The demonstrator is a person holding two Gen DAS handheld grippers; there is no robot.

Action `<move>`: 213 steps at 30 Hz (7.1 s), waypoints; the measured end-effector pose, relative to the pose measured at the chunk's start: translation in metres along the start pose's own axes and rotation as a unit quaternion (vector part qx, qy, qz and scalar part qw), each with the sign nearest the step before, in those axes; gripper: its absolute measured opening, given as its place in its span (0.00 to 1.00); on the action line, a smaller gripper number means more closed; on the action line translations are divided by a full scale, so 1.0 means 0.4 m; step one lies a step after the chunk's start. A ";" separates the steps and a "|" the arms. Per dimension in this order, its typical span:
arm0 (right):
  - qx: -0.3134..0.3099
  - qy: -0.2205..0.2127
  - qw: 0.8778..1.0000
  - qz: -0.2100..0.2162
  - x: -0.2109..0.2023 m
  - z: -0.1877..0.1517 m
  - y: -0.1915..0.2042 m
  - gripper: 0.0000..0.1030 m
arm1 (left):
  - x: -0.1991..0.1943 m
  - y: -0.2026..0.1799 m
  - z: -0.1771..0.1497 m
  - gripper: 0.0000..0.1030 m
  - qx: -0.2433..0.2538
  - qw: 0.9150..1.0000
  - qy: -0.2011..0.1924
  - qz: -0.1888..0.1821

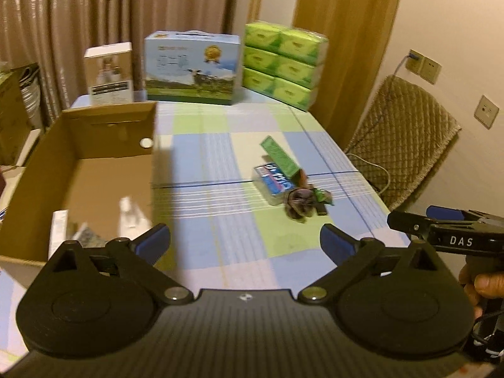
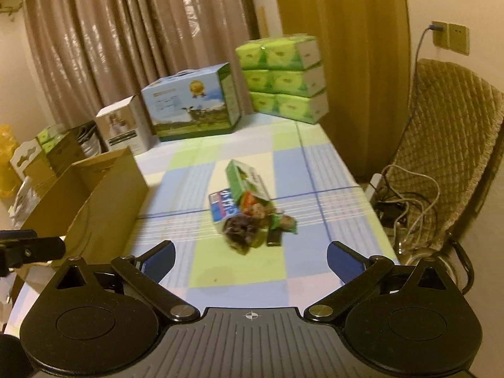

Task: Organize objects
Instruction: 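Return both tools to the remaining table items, then grasp the dark scrunchie with left gripper while right gripper grasps the black lighter, then lift scrunchie and lighter and carry them toward the cardboard box, then lower both tools into the cardboard box and open both grippers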

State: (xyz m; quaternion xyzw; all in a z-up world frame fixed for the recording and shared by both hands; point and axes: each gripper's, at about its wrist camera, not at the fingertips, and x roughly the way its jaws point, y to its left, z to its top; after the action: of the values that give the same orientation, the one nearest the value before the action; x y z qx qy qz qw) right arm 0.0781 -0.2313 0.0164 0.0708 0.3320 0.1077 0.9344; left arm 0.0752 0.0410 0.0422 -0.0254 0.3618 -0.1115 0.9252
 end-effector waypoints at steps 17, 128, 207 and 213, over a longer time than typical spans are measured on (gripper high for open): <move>0.025 0.004 0.999 -0.025 0.099 0.026 -0.112 0.94 | 0.202 -0.128 0.015 0.95 0.048 0.999 0.017 -0.012; -0.034 0.086 0.995 0.038 0.180 -0.062 0.036 0.18 | 0.284 -0.118 -0.112 0.17 0.047 0.997 0.055 -0.011; -0.165 0.063 0.965 0.193 0.182 0.026 0.652 0.18 | -0.120 0.370 -0.013 0.17 0.014 0.990 -0.004 0.137; -0.165 0.072 0.965 0.191 0.224 0.033 0.662 0.18 | -0.090 0.400 -0.007 0.17 0.014 0.990 0.004 0.140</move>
State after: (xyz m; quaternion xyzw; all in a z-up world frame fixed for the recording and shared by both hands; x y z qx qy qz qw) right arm 0.1133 0.0462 0.0264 -0.0305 0.3561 0.3424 0.8689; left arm 0.0775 0.2049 0.0436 0.0384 0.3637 0.0140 0.9306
